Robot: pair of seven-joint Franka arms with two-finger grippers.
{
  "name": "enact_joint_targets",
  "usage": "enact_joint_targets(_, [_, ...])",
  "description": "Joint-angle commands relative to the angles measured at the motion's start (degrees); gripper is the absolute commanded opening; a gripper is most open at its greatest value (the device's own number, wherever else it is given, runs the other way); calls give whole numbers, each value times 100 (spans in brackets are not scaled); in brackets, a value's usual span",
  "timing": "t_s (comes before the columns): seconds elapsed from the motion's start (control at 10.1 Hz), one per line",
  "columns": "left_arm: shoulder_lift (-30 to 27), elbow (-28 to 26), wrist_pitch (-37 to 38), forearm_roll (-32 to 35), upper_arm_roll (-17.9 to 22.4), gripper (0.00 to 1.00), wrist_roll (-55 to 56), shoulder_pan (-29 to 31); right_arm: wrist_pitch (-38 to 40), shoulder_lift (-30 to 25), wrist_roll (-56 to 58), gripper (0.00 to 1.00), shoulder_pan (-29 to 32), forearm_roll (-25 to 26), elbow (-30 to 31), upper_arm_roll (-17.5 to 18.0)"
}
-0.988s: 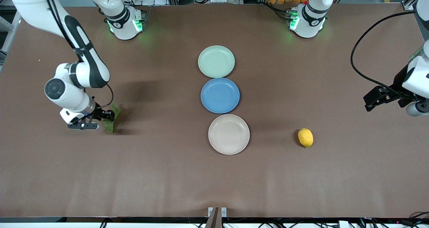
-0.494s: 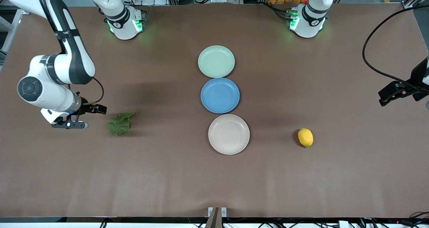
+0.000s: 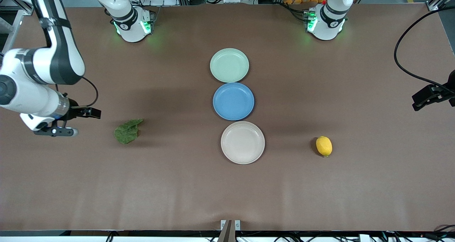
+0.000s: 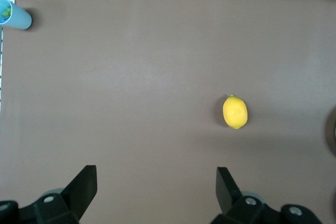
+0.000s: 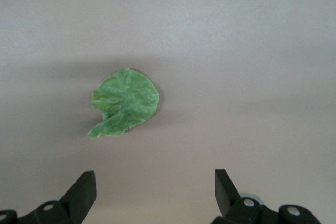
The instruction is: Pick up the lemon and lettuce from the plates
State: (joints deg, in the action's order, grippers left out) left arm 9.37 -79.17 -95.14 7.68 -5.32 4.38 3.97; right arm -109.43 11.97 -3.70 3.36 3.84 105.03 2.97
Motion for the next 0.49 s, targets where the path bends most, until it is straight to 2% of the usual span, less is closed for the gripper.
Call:
enact_joint_targets(0.0, [-58, -2, 48, 14, -74, 100, -140, 122, 874, -108, 71, 100, -81, -23, -655, 1])
enact_joint_targets(0.4, [-58, -2, 48, 14, -75, 100, -156, 113, 2037, -283, 45, 100, -169, -23, -1782, -7])
